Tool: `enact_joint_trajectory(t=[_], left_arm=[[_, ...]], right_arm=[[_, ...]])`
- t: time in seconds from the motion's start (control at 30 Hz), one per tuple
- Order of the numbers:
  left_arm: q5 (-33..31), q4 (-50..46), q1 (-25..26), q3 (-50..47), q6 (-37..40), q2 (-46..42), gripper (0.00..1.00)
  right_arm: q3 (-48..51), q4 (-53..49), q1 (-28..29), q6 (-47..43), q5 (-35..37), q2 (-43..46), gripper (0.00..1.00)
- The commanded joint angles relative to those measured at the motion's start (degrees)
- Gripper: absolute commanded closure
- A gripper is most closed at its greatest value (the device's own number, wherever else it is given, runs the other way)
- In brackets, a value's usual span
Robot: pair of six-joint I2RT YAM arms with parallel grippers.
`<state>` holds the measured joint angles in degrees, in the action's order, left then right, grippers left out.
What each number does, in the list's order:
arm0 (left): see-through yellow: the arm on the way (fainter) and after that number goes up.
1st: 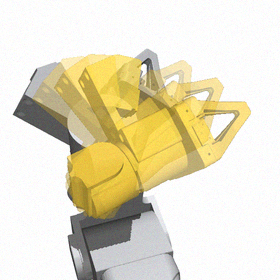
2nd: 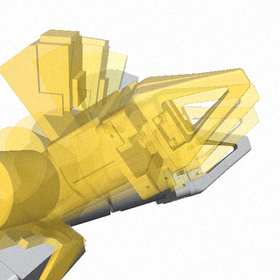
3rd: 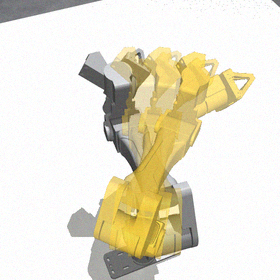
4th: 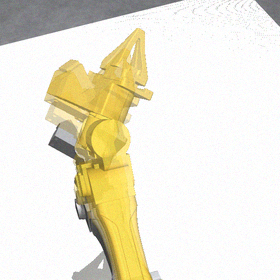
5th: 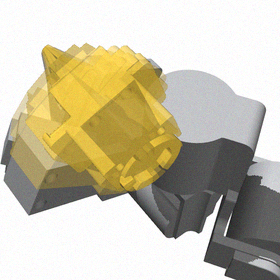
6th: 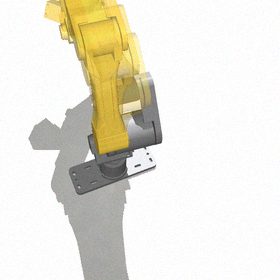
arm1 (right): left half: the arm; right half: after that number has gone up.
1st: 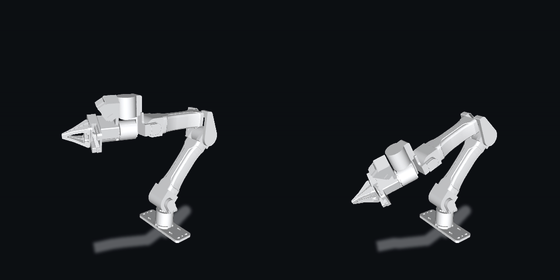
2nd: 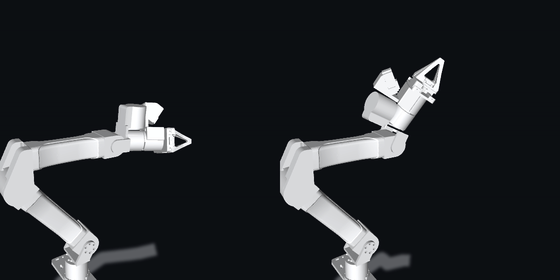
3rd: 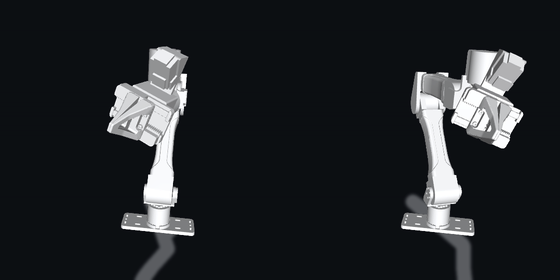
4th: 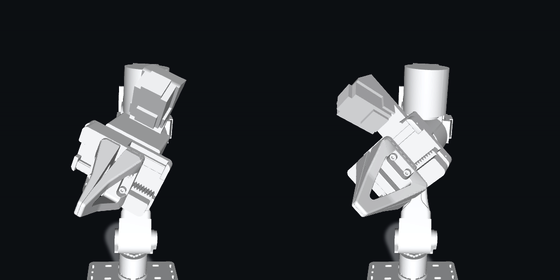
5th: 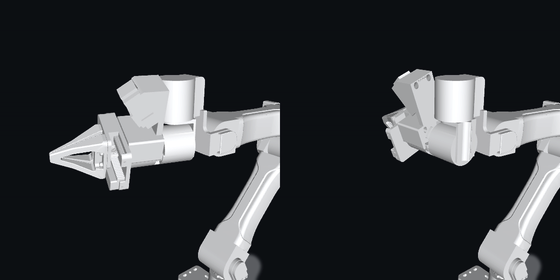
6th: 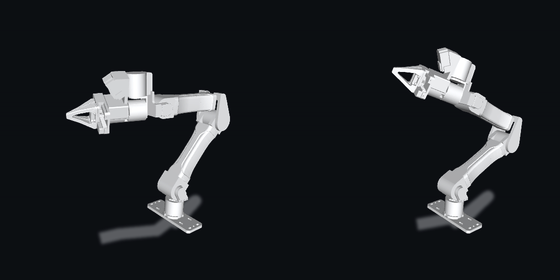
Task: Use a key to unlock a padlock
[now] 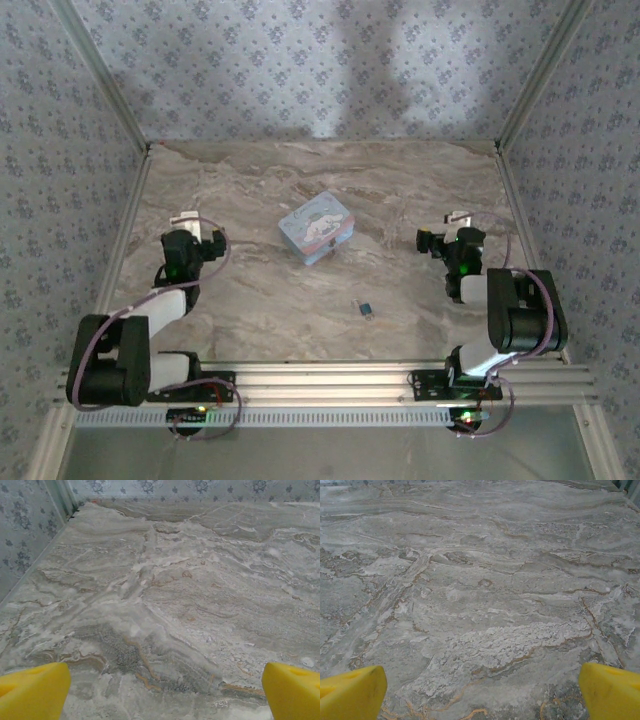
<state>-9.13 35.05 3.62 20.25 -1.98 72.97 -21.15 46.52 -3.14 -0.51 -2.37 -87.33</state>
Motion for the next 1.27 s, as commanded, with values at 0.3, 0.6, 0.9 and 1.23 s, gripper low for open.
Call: enact_joint_trajectory(t=[0.3,0.6,0.9,1.23], left_arm=[[4.7,19.1,-1.4,-4.0,3.9,8.2,0.02],[4.0,15.5,-3.3,1.0,1.4,14.4,0.02],[7.2,11.4,-5.3,3.3,0.2,14.8,0.02],[7.0,11.3,-5.1,3.5,0.4,14.8,0.02]], right_arm=[[-1.1,0.1,-0.1,-0.6,0.0,0.0,0.00],[-1.1,0.1,-0.1,-0.6,-0.1,0.0,0.00],[-1.0,0.1,0.7,-1.1,1.3,0.0,0.00],[-1.1,0.1,0.9,-1.2,1.6,0.0,0.00]])
